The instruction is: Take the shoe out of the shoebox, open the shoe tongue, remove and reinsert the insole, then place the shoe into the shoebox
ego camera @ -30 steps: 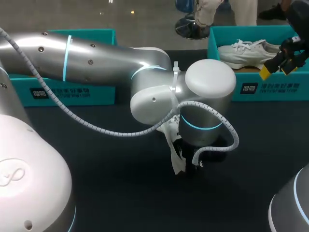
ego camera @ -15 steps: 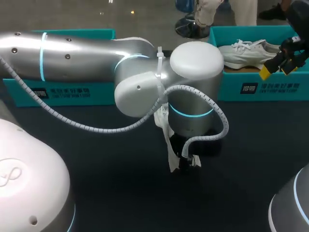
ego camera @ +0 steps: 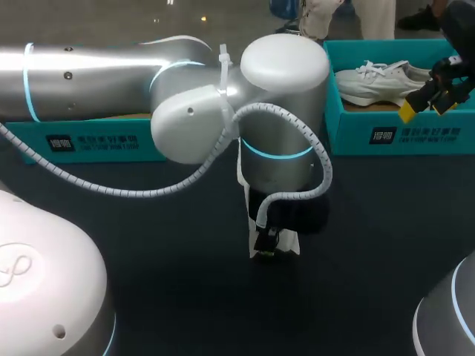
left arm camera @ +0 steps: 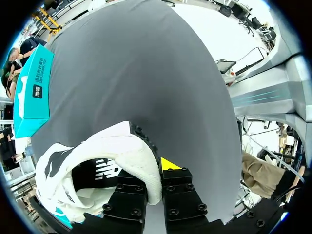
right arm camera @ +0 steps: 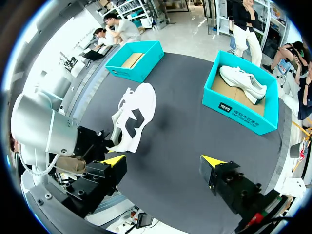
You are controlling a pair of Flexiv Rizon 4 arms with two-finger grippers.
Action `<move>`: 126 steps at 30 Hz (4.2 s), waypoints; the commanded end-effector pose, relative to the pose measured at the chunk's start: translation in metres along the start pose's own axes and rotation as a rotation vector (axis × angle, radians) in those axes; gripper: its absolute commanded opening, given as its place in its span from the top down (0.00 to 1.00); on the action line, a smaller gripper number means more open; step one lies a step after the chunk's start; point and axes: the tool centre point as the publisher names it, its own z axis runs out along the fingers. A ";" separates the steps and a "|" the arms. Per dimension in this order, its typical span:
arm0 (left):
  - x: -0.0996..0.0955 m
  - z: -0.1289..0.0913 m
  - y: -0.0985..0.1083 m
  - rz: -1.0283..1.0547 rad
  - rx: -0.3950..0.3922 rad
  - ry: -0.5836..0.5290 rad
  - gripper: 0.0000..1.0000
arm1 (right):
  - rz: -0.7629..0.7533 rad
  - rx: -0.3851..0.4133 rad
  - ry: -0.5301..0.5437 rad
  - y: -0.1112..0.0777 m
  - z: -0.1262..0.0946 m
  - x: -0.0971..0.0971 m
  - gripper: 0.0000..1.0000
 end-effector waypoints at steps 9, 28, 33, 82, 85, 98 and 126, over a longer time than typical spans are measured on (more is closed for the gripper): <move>-0.006 -0.043 0.007 0.007 -0.060 -0.001 1.00 | 0.001 0.007 0.001 0.003 0.000 -0.001 0.00; -0.006 -0.050 0.009 0.018 -0.066 0.004 1.00 | 0.001 0.007 0.001 0.003 0.000 -0.001 0.00; -0.006 -0.050 0.009 0.018 -0.066 0.004 1.00 | 0.001 0.007 0.001 0.003 0.000 -0.001 0.00; -0.036 -0.136 0.305 0.010 0.093 0.164 1.00 | 0.001 0.007 0.001 0.003 0.000 -0.001 0.00; -0.035 -0.139 0.333 -0.015 0.088 0.176 1.00 | 0.001 0.007 0.001 0.003 0.000 -0.001 0.00; -0.034 -0.140 0.384 -0.110 0.094 0.165 1.00 | 0.001 0.007 0.001 0.003 0.000 -0.001 0.00; -0.062 -0.147 0.434 -0.134 0.087 0.192 1.00 | 0.001 0.007 0.001 0.003 0.000 -0.001 0.00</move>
